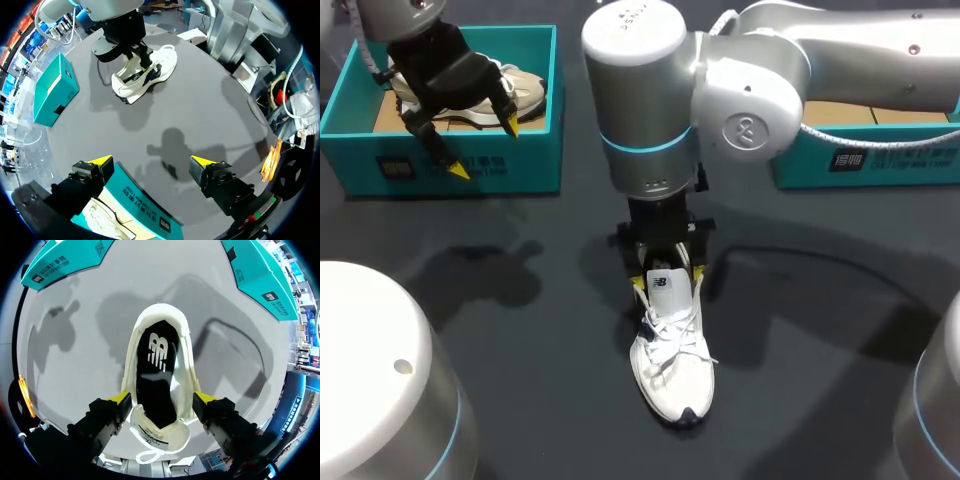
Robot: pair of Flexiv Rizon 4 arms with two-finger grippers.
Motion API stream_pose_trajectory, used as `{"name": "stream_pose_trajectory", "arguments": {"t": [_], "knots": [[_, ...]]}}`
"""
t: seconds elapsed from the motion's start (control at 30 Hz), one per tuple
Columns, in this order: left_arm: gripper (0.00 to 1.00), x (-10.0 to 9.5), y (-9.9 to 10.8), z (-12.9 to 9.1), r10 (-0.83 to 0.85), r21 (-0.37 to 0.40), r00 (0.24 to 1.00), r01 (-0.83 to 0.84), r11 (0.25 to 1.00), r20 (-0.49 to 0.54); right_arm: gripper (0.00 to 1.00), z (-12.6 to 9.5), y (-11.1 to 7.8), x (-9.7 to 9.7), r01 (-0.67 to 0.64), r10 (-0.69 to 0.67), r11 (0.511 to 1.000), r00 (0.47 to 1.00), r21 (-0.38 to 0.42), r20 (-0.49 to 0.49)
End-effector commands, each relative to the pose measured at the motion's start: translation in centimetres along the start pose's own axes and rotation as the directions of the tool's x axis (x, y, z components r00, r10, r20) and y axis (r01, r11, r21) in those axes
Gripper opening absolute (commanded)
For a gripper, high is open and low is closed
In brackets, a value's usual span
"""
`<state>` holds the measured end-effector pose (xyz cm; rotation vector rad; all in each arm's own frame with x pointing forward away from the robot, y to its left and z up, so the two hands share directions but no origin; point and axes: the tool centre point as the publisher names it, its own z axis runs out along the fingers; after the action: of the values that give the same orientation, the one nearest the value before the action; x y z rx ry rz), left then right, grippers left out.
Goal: Take the shoe out of the shoebox, open the shoe tongue, remove and reinsert the insole, then place the shoe into the shoebox
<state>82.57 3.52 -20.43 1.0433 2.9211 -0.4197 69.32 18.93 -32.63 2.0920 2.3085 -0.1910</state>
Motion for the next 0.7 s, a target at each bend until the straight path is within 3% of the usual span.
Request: {"name": "stream_pose_trajectory", "arguments": {"t": [0.03,0.3,0.7], "knots": [[1.00,0.01,0.05,0.00,0.000,-0.002,1.000,0.000,1.000,-0.002,0.89,-0.11,-0.19,-0.12,-0.002,0.002,1.000,1.000,-0.004,-0.001],[1.00,0.01,0.05,0.00,0.000,-0.002,1.000,0.000,1.000,-0.002,0.99,-0.21,-0.27,-0.07,0.000,0.000,1.000,1.000,-0.005,-0.003],[1.00,0.01,0.05,0.00,0.000,-0.002,1.000,0.000,1.000,-0.002,0.92,-1.00,-0.80,-0.02,-0.007,0.007,1.000,1.000,-0.030,0.005]]}}
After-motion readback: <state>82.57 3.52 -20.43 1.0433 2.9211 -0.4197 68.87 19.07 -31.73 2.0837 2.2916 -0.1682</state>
